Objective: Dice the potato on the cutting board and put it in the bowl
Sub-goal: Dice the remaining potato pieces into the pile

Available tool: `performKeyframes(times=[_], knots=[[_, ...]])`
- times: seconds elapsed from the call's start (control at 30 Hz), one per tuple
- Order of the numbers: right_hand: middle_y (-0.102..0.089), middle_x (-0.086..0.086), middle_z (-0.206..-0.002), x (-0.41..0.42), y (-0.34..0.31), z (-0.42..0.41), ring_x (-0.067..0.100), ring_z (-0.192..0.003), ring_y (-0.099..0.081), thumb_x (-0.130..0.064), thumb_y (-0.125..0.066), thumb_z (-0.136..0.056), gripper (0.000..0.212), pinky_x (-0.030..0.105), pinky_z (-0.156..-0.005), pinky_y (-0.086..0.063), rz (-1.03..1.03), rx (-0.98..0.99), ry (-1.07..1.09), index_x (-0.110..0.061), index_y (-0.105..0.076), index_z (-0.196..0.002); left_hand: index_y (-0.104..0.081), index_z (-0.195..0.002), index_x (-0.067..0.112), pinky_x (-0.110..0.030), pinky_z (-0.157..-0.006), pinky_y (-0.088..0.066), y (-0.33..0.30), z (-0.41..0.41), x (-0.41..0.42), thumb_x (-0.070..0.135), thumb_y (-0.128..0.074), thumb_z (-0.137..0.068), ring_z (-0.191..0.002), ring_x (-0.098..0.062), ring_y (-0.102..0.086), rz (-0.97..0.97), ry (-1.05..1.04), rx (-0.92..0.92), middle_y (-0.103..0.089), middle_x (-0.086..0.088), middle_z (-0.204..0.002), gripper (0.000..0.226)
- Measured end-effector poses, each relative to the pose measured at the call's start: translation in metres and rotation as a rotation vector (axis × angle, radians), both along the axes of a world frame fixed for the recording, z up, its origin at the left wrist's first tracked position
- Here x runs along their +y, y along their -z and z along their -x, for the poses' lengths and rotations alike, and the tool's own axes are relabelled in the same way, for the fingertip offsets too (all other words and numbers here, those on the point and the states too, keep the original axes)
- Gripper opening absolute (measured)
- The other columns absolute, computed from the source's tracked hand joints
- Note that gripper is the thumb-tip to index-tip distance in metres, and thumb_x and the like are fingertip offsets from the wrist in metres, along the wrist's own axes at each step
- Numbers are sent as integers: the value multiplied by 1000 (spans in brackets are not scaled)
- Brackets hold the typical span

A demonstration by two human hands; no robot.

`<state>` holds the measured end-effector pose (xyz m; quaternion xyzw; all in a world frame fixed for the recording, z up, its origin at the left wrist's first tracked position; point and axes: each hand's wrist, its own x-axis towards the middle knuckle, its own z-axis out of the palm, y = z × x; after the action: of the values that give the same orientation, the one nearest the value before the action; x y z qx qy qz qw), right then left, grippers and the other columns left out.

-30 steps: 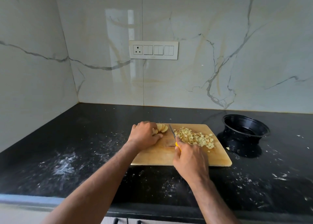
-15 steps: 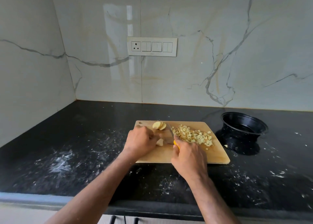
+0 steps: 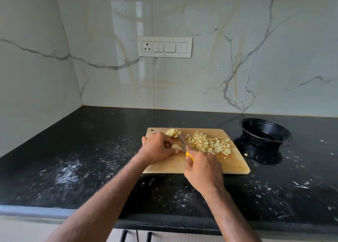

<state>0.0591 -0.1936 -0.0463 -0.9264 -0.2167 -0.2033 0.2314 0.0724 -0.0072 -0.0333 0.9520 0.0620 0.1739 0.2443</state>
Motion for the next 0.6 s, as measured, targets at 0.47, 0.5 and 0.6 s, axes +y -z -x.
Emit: performKeyframes(times=[0.47, 0.5, 0.6], knots=[[-70, -11, -71, 4, 0, 7, 5, -48, -43, -34, -56, -95, 35, 12, -47, -22, 33, -39, -28, -27, -68, -127, -76, -96, 40, -36, -82, -30, 13, -10, 0, 48, -80, -79, -88, -4, -53, 66, -38, -75, -58, 25, -78, 19], [-69, -10, -69, 4, 0, 8, 5, -46, -42, -33, -56, -95, 35, 12, -47, -22, 40, -43, -28, -28, -68, -127, -76, -93, 39, -35, -81, -31, 14, -10, 1, 49, -80, -78, -87, -4, -53, 69, -38, -79, -58, 25, -77, 18], [-66, -10, -64, 6, 0, 9, 6, -44, -43, -32, -56, -95, 36, 14, -44, -25, 66, -52, -23, -27, -67, -128, -75, -87, 33, -36, -81, -32, 16, -11, 3, 50, -79, -79, -88, -7, -54, 54, -40, -78, -61, 20, -81, 19]])
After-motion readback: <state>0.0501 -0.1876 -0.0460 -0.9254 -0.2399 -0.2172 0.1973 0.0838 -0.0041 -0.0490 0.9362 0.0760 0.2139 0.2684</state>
